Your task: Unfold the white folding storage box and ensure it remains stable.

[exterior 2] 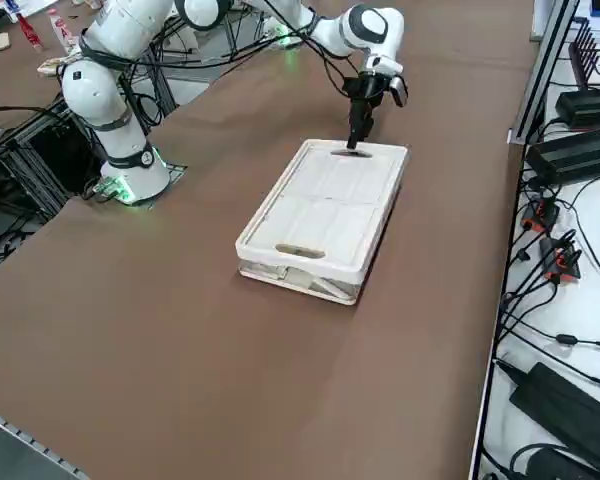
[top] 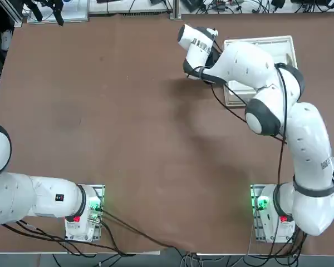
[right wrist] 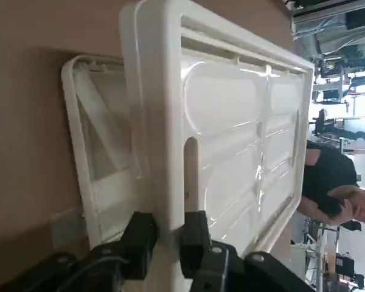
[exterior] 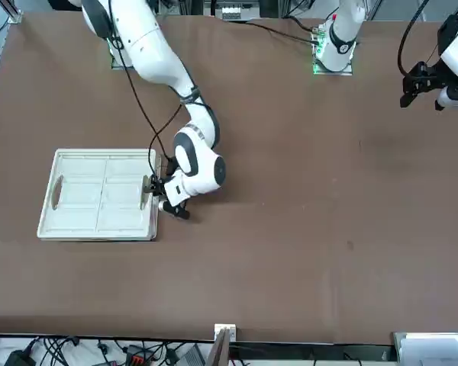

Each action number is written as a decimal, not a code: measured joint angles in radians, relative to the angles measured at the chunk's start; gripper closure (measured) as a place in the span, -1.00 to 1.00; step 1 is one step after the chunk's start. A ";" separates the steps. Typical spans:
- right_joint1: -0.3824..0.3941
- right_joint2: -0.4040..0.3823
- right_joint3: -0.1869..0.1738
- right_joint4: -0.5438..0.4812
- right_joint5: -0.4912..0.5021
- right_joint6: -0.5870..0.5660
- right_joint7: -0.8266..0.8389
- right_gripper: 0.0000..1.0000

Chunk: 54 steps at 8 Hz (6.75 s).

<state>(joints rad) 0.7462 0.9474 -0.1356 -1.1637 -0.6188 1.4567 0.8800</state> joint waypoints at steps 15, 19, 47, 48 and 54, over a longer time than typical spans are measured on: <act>0.107 0.002 -0.044 0.040 -0.151 -0.203 -0.277 0.48; 0.116 0.001 -0.056 0.046 -0.169 -0.220 -0.298 0.48; 0.156 0.004 -0.089 0.080 -0.237 -0.277 -0.288 -0.15; 0.163 -0.002 -0.093 0.090 -0.260 -0.300 -0.329 -0.26; 0.037 -0.236 -0.122 0.114 0.063 -0.216 -0.548 0.18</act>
<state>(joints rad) 0.7831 0.7113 -0.2581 -1.0497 -0.5555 1.2403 0.3317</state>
